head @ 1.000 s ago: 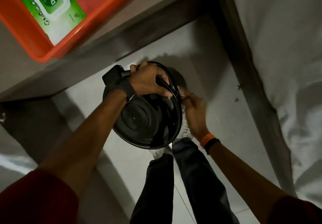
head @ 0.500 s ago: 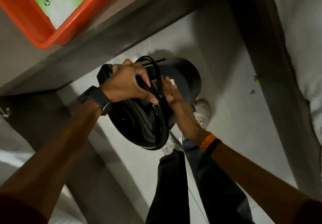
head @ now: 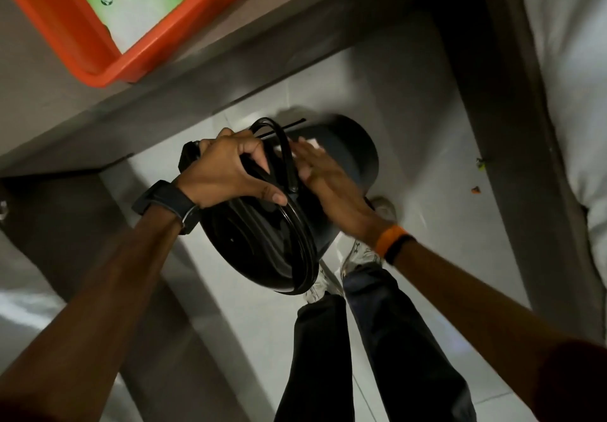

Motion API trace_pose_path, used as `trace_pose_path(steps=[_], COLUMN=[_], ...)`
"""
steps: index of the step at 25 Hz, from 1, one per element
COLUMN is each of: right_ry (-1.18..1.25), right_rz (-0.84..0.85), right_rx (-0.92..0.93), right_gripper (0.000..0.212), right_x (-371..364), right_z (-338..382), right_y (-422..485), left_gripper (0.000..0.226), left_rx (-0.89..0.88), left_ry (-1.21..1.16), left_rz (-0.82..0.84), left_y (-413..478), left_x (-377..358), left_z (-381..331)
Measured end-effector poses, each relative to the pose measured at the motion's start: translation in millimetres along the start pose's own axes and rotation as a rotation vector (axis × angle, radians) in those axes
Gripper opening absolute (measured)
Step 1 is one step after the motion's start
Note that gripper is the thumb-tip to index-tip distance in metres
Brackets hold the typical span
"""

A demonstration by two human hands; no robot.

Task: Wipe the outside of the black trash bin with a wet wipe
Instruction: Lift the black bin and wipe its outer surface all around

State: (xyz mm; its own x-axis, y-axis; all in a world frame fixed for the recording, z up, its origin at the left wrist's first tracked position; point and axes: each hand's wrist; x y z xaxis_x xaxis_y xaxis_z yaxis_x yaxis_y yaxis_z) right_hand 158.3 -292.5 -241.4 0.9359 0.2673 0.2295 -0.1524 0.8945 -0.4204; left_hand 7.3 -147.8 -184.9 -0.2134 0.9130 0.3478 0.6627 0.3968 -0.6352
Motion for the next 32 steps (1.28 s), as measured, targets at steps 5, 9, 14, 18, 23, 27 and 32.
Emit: trace_pose_path(steps=[5,9,14,18,23,27,32], right_ry=[0.028,0.219,0.036,0.195,0.154,0.007,0.271], right_rz=[-0.064,-0.154,0.012,-0.168,-0.172,-0.103,-0.253], right_rx=[-0.219,-0.419,0.151,-0.311,-0.136,0.071,-0.473], right_gripper=[0.058,0.06,0.06,0.054,0.057,0.058,0.055], right_x=[5.4,26.9,-42.3,13.5,-17.0,-24.3,28.2], right_z=[-45.6,-45.2,6.4,-36.0,-8.6,-20.4,-57.1], right_y=[-30.6,-4.3,-57.5,-6.6,-24.3,-40.6,30.2], left_gripper=[0.055,0.051,0.053,0.048,0.04,0.035,0.031], left_rx=[-0.021,-0.054,0.003,0.021,0.045,-0.065,-0.425], left_ry=[-0.041,-0.093,-0.167,-0.246,-0.362,-0.167,0.694], left_rz=[0.006,-0.005,-0.02,-0.041,-0.138,-0.327,-0.494], left_y=[-5.6,3.0,0.2,-7.5,-5.9,-14.0,-8.4], left_x=[2.9,6.6,10.1,6.5,5.8,2.9,-66.9], left_z=[20.3,28.3,35.0,51.7,47.0,37.3,7.2])
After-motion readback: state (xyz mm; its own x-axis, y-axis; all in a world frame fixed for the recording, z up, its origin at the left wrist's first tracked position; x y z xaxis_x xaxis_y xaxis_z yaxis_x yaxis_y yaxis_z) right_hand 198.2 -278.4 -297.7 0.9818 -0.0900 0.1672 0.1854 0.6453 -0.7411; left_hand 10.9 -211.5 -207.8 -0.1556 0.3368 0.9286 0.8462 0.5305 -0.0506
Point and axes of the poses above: each hand's wrist, its own y-axis towards the middle knuckle, its own x-axis out of the back of the hand, z = x × y, and after that the axes turned 7 degrees about z, right-handed
